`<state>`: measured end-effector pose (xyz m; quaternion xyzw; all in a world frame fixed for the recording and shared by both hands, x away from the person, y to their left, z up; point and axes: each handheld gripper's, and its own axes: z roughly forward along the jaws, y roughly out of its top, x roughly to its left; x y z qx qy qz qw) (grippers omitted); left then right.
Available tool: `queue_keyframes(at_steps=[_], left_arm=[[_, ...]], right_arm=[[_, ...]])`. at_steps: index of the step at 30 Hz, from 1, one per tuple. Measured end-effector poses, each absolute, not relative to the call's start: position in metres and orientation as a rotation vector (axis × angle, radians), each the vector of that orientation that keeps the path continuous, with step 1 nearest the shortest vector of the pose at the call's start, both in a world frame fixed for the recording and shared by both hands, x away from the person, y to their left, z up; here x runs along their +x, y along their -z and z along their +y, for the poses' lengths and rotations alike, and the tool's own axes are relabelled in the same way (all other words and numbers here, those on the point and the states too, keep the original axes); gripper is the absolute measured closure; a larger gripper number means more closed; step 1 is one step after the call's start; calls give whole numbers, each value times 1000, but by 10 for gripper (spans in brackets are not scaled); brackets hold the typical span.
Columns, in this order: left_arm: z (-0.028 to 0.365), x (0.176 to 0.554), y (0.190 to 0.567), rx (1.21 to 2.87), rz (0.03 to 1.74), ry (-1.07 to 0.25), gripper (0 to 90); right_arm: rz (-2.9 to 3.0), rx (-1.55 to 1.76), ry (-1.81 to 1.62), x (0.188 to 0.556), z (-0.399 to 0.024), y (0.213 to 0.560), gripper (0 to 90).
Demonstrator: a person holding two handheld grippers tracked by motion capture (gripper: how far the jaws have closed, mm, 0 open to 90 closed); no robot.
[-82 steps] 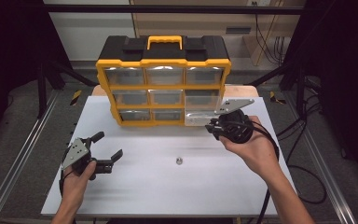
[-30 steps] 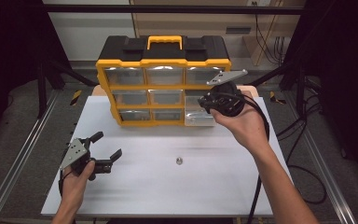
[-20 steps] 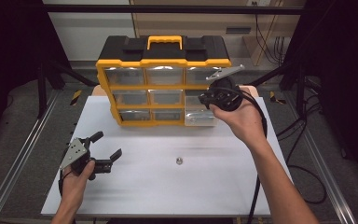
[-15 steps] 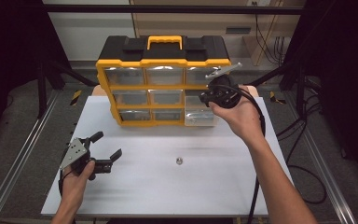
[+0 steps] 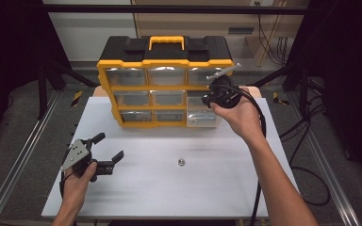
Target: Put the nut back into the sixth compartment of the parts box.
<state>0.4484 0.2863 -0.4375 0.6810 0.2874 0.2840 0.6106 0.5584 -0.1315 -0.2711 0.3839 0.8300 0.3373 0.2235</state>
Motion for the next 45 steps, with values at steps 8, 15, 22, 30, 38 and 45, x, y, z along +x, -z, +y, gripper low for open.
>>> queue_keyframes(at_steps=[8,15,22,30,38,45], left_arm=[[286,448,437,1571,662,-655,9],[286,448,437,1570,662,-656,9],[286,448,437,1570,663,-656,9],[287,448,437,1570,663,-658,9],[288,449,437,1571,666,-662,9],[288,448,437,1570,665,-664,9]], right_arm=[[2312,1066,-914,559,-130,278,701],[2311,1086,-926,560,-130,281,666],[2266,1100,-986,554,-135,276,506],[2243,1031,-1038,534,-136,268,335],[2249,979,-1060,511,-136,272,166],[2211,977,-1070,482,-150,282,119]])
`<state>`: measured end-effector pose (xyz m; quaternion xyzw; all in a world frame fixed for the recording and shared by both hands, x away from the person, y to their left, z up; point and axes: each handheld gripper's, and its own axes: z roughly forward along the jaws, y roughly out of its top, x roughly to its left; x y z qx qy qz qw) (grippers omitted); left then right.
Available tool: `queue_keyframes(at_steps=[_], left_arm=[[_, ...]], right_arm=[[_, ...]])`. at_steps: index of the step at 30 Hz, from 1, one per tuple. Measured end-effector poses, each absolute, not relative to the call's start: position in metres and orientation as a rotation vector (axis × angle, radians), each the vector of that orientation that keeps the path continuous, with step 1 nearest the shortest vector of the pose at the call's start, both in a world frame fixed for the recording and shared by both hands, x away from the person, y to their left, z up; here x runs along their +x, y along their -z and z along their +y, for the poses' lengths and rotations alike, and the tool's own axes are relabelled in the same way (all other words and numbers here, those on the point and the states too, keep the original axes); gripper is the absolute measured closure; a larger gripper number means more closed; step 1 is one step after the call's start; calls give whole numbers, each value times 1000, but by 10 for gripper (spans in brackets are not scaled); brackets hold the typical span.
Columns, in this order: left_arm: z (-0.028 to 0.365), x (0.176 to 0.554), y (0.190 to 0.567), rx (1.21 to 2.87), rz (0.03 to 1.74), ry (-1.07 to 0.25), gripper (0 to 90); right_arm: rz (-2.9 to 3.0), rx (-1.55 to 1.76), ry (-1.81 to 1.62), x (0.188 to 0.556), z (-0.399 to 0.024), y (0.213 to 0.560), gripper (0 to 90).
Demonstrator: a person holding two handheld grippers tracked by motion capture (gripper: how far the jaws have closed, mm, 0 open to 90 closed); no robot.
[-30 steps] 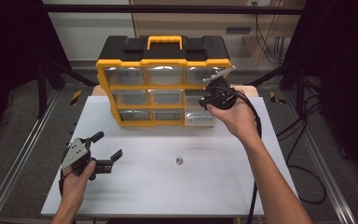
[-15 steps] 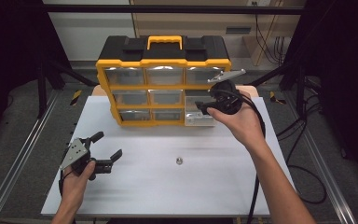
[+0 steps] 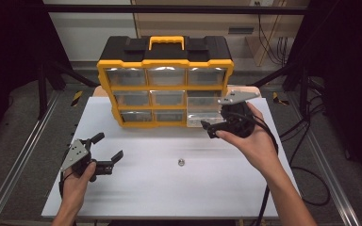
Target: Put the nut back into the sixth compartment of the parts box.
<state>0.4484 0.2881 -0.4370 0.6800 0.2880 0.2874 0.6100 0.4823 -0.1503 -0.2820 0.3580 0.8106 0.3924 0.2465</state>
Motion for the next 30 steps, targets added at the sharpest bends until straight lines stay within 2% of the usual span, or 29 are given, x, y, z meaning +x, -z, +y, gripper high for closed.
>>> queue_keyframes(at_steps=[6,11,22,30], left_arm=[[288,448,437,1572,665,-663,9],[288,448,437,1571,665,-662,9],[291,448,436,1550,671,-673,11],[289,448,437,1559,656,-667,10]], right_arm=[[2226,1001,-1033,460,-167,303,98],[2260,1026,-999,455,-172,321,91],[2351,1015,-950,455,-153,366,79],[2403,1012,-930,455,-137,385,72]])
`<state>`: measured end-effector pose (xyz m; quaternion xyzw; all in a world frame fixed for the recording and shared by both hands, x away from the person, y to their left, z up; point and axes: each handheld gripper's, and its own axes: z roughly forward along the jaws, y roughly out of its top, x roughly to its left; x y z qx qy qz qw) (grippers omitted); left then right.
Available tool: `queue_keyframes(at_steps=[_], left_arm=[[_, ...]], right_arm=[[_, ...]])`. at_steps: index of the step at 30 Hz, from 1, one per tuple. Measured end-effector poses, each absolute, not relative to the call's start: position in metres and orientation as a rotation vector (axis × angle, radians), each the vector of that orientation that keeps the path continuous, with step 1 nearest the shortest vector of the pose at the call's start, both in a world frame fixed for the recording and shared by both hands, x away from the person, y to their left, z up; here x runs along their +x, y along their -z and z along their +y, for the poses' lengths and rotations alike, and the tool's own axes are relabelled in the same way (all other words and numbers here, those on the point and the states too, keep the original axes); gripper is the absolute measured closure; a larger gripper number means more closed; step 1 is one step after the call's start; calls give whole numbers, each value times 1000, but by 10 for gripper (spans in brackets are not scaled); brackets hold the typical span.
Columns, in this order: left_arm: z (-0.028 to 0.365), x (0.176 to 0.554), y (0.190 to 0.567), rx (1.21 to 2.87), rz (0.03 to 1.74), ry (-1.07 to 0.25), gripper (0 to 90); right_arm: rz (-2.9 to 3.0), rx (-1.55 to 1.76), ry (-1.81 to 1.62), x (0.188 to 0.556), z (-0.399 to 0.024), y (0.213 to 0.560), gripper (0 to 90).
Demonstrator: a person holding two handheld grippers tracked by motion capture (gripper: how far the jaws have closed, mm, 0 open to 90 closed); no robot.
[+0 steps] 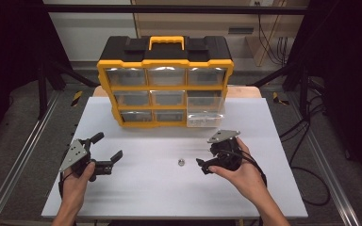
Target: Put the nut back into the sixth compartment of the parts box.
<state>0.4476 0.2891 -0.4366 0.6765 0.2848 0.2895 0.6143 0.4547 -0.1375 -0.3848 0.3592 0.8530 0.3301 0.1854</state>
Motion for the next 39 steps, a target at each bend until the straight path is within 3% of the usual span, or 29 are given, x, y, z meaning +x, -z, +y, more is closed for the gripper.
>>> queue_keyframes(at_steps=[39], left_arm=[[288,447,436,1562,651,-669,9]], right_arm=[[2523,958,-819,479,-76,407,97]])
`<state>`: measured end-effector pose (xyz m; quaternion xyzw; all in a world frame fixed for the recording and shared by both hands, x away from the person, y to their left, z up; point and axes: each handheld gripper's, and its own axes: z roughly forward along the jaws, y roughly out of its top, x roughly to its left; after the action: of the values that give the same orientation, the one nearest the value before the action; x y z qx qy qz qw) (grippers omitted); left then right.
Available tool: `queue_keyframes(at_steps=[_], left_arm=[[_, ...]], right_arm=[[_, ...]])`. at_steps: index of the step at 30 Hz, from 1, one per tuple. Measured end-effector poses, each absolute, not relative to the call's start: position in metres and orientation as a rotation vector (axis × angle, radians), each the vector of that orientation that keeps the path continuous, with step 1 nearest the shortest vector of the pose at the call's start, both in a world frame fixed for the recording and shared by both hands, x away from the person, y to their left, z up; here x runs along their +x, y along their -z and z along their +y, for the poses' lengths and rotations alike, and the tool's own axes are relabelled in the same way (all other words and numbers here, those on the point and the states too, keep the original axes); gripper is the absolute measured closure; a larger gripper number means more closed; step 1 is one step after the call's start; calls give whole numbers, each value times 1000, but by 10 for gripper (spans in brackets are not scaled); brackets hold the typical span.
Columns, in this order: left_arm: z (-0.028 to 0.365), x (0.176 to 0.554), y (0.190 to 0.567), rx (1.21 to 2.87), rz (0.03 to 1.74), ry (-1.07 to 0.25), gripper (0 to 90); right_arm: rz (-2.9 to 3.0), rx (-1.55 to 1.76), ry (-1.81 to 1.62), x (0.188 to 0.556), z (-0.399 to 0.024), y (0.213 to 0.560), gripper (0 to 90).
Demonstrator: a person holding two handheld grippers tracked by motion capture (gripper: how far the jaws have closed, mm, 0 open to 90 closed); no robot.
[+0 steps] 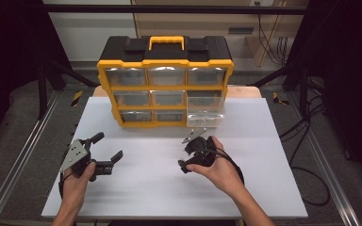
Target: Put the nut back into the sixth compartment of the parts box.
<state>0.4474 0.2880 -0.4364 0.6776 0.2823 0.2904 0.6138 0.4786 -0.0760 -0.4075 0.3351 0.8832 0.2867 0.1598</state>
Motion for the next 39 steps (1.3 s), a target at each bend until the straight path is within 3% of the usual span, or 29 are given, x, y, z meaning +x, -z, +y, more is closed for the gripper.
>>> queue_keyframes(at_steps=[39], left_arm=[[286,447,437,1570,646,-662,10]], right_arm=[[2605,945,-709,493,-54,426,78]])
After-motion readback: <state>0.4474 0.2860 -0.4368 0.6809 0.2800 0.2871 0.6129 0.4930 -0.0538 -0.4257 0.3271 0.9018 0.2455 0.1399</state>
